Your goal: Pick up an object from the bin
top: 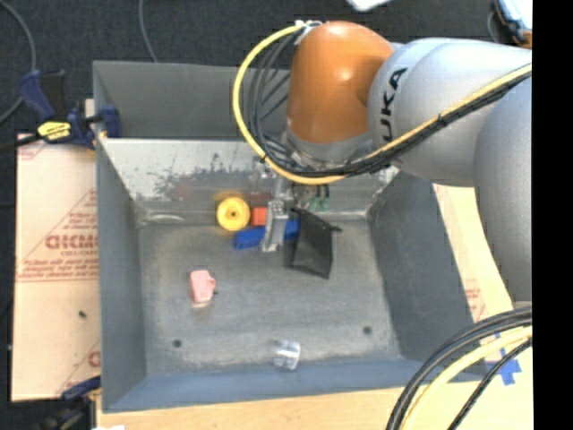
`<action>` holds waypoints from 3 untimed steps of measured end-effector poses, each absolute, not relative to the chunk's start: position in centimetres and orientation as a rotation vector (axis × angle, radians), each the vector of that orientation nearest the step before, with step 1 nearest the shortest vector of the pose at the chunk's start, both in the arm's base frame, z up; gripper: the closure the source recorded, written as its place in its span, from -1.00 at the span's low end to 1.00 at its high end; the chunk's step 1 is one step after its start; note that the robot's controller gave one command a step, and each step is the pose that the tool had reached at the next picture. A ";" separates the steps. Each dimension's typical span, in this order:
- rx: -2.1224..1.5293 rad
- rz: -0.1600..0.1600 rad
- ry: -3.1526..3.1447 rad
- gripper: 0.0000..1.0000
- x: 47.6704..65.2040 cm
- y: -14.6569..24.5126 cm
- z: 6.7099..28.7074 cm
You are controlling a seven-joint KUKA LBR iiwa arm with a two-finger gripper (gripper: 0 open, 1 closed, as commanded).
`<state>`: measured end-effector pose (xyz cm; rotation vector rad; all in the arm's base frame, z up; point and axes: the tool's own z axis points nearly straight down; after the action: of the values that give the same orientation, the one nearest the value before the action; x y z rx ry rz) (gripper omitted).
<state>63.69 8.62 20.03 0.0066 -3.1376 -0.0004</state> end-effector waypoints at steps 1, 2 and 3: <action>0.004 -0.002 -3.146 -1.00 63.8 8.6 20.6; -0.105 -0.002 -3.141 -1.00 63.6 9.3 15.6; -0.243 -0.003 -3.139 -1.00 63.5 6.4 12.5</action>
Offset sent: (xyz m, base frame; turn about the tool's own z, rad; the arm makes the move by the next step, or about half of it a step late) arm -0.0031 0.0077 -0.0497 0.0772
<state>63.54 6.39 12.52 -0.2430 -3.1389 -0.0027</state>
